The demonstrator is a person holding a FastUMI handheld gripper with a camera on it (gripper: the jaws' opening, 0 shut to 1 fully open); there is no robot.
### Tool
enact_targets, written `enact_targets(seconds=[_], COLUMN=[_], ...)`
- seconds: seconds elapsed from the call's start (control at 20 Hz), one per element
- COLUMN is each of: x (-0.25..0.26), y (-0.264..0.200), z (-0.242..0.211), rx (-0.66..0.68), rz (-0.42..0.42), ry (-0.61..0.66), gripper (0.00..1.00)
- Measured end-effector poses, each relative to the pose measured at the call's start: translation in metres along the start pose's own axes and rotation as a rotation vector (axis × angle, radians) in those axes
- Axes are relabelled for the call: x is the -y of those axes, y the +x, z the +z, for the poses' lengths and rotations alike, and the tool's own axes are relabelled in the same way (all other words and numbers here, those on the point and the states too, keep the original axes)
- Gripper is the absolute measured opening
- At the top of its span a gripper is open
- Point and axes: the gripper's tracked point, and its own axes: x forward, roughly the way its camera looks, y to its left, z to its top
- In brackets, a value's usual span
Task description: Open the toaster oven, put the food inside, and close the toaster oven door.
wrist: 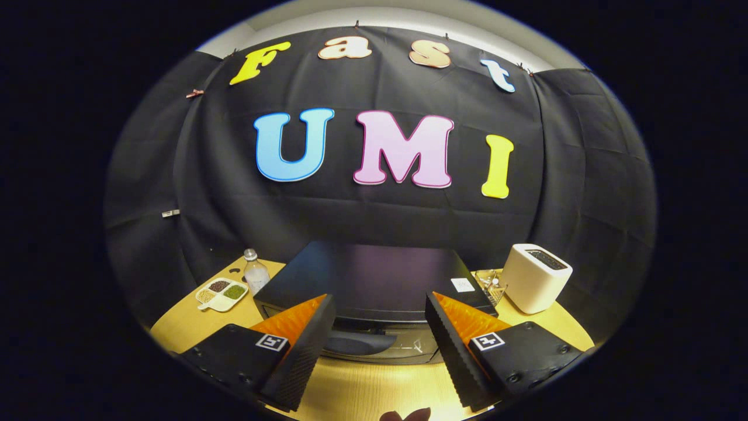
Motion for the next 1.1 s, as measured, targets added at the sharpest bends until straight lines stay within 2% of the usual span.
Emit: enact_targets(seconds=[0.4, 0.75, 1.1], x=[-0.023, -0.022, -0.024], y=[0.027, 0.027, -0.007], z=[-0.045, -0.044, -0.060], rx=[-0.163, -0.160, -0.145], rz=[-0.023, -0.045, -0.052], ry=[0.053, 0.060, 0.065], gripper=[0.98, 0.99, 0.99])
